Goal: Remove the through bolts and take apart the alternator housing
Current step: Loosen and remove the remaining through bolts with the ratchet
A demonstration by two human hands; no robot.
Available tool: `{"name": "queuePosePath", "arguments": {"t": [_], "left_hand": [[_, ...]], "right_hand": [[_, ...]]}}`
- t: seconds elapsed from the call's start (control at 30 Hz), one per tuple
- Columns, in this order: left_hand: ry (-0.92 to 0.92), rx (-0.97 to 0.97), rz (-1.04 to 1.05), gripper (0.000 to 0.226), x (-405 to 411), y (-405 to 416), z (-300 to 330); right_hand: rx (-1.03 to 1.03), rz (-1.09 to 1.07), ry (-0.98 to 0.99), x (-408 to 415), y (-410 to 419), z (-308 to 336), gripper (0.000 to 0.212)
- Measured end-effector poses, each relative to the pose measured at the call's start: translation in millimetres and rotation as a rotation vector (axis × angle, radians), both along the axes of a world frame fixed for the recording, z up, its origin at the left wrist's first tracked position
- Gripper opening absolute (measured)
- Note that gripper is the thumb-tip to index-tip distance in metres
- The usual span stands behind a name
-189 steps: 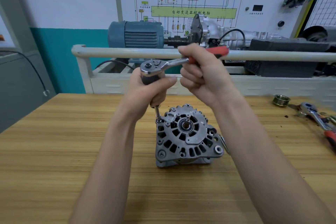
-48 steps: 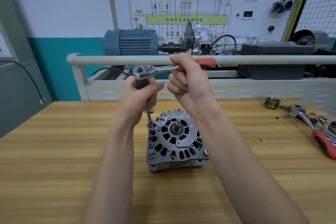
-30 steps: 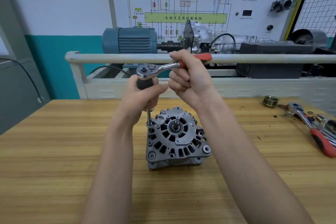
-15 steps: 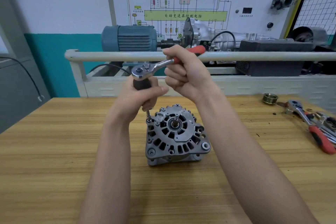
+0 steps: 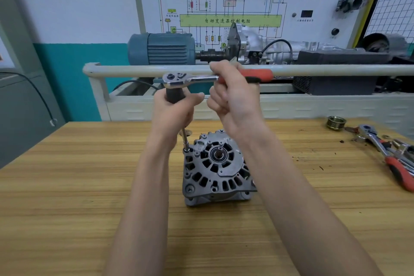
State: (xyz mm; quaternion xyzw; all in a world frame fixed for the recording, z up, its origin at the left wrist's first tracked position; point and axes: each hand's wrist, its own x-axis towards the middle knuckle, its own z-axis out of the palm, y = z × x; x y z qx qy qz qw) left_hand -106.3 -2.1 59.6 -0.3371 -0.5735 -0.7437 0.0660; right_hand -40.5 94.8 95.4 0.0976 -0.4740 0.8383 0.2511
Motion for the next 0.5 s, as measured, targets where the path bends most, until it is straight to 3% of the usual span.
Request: {"name": "queuePosePath", "arguments": {"t": [0.1,0.2,0.3,0.4,0.5], "left_hand": [[0.088,-0.115,-0.297,0.036,-7,-15,-2],[0.102,-0.215,-0.384,0.038,-5,-15,-3],[0.029,-0.101,-0.245,0.044,-4,-8,0],[-0.086,0.063,0.061,0.041,-1,8,1],[-0.143,0.13,0.286,0.04,5,21,0]], "right_hand": [[0.123,0.223,-0.158,-8,14,16,0.048],[0.16,0.296,-0.203,-10,17,20,0.049],[0.002,0.175,-0.13,-7,11,9,0.048],[-0.098,-0.072,0.051,0,-8,-13,0.04],[-0.139,-0.17,0.155,4,-20,-21,0.039]]}}
